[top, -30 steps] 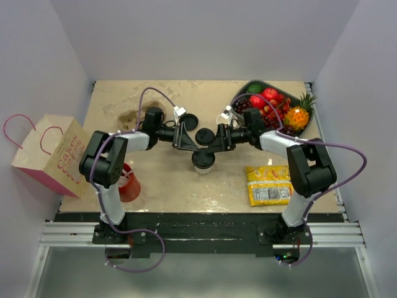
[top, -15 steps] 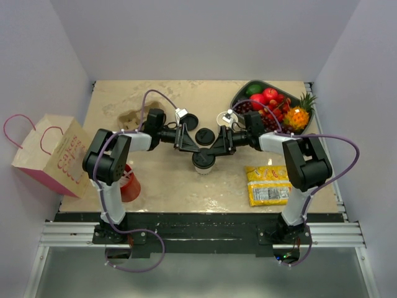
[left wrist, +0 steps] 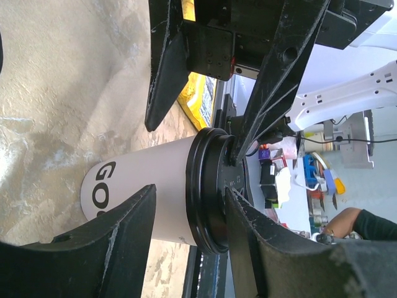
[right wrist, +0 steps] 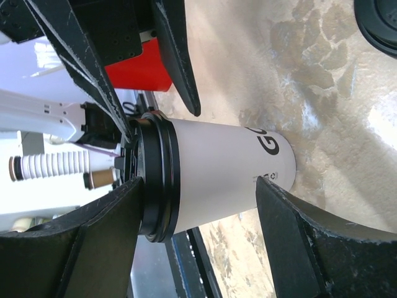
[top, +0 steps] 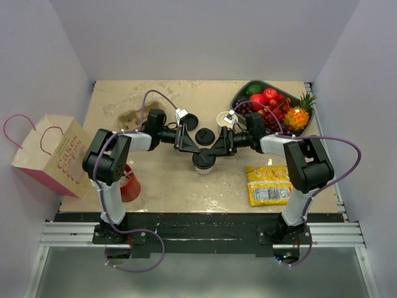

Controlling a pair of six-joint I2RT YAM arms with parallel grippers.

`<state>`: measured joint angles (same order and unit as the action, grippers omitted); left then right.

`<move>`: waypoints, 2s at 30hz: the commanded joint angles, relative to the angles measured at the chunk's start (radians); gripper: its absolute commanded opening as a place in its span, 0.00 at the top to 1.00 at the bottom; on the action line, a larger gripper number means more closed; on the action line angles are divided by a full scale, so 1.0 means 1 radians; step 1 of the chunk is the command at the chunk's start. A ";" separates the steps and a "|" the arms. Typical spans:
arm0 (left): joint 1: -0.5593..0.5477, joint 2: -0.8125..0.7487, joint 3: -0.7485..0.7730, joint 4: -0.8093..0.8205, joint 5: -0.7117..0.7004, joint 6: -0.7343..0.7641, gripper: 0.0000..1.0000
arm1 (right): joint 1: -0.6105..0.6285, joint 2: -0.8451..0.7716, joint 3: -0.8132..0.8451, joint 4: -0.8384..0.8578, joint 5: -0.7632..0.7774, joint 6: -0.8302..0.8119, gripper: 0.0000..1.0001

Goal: Pack the takeout coffee

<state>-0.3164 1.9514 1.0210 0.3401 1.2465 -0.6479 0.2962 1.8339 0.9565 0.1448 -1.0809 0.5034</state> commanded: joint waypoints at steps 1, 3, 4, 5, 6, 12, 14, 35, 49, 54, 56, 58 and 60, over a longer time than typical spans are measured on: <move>-0.003 -0.003 -0.025 -0.058 -0.033 0.073 0.49 | -0.012 -0.027 -0.047 0.041 0.082 0.026 0.27; -0.003 -0.002 -0.025 -0.058 -0.036 0.076 0.49 | -0.012 -0.013 -0.053 0.061 0.079 0.046 0.27; -0.003 -0.002 -0.025 -0.062 -0.041 0.076 0.49 | -0.012 -0.007 -0.052 0.070 0.081 0.050 0.27; -0.003 -0.003 -0.024 -0.069 -0.045 0.082 0.49 | -0.011 -0.005 -0.055 0.076 0.085 0.055 0.27; -0.003 -0.002 -0.022 -0.078 -0.048 0.089 0.49 | -0.012 -0.004 -0.061 0.090 0.085 0.073 0.27; -0.001 0.003 -0.024 -0.121 -0.068 0.128 0.49 | -0.012 0.025 -0.140 0.300 0.073 0.204 0.27; -0.001 0.001 -0.022 -0.127 -0.067 0.137 0.49 | -0.014 0.039 -0.159 0.331 0.070 0.227 0.27; -0.001 -0.040 -0.068 0.169 -0.016 -0.078 0.49 | -0.015 -0.008 -0.161 0.148 0.202 0.080 0.40; -0.010 -0.031 -0.041 0.133 -0.002 -0.038 0.50 | 0.092 -0.176 -0.067 -0.112 0.302 -0.112 0.44; -0.006 -0.034 -0.019 0.005 -0.002 0.051 0.50 | 0.118 -0.174 -0.018 -0.229 0.361 -0.157 0.45; -0.003 -0.034 0.001 -0.029 -0.001 0.096 0.50 | 0.118 -0.171 -0.004 -0.251 0.363 -0.163 0.43; 0.000 -0.034 0.014 -0.053 0.016 0.116 0.49 | 0.116 -0.163 0.001 -0.255 0.340 -0.151 0.43; 0.002 -0.034 0.036 -0.088 0.028 0.129 0.48 | 0.115 -0.165 0.001 -0.251 0.331 -0.135 0.43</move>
<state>-0.3210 1.9366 1.0069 0.3458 1.2488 -0.6189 0.4122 1.6577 0.9451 -0.0067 -0.8021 0.4080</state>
